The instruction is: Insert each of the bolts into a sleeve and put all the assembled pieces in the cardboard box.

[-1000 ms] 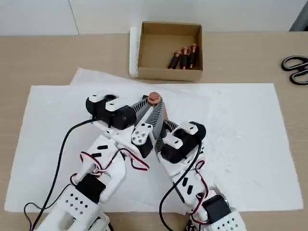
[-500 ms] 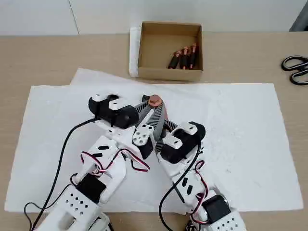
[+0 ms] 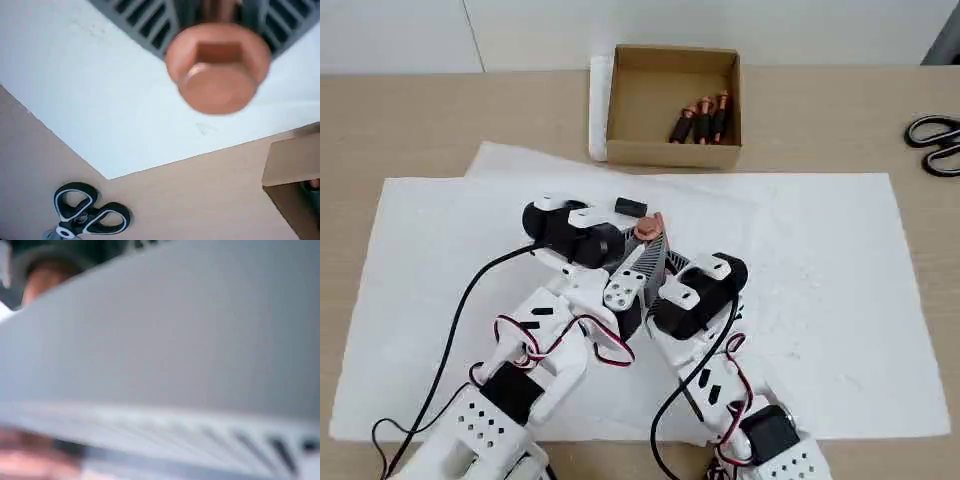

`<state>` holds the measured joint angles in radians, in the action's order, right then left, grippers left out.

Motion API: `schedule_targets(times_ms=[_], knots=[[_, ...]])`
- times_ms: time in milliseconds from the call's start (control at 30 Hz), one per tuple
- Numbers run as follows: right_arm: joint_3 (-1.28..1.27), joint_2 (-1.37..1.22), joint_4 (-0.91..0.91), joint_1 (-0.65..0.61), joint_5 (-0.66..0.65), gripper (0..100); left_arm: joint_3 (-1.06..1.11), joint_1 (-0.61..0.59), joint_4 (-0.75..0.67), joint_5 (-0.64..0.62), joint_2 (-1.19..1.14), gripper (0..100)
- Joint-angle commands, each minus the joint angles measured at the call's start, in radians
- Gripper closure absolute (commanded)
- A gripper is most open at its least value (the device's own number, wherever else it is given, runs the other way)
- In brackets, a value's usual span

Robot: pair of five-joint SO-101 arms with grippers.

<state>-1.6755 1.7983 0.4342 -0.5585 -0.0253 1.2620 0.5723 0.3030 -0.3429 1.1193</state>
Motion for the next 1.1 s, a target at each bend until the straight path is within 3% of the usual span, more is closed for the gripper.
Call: schedule_targets(times_ms=[0,300,467,700,900,1067], knots=[[-0.008,0.010,-0.015,0.001,0.003,99.5,-0.010,0.009,0.034,0.003,0.021,99],[-0.008,0.010,-0.015,-0.001,0.003,99.5,-0.010,0.009,0.107,0.003,0.025,99],[-0.008,0.010,-0.015,0.001,0.003,99.5,-0.010,0.011,0.112,0.003,0.023,83],[-0.008,0.010,-0.015,0.001,0.003,99.5,-0.165,0.003,0.411,0.055,0.025,79],[-0.008,0.008,-0.015,0.004,0.000,99.5,-0.377,-0.209,0.608,0.123,0.028,79],[-0.008,0.005,-0.015,0.041,-0.002,99.5,-0.509,-0.431,0.651,0.146,0.023,79]])
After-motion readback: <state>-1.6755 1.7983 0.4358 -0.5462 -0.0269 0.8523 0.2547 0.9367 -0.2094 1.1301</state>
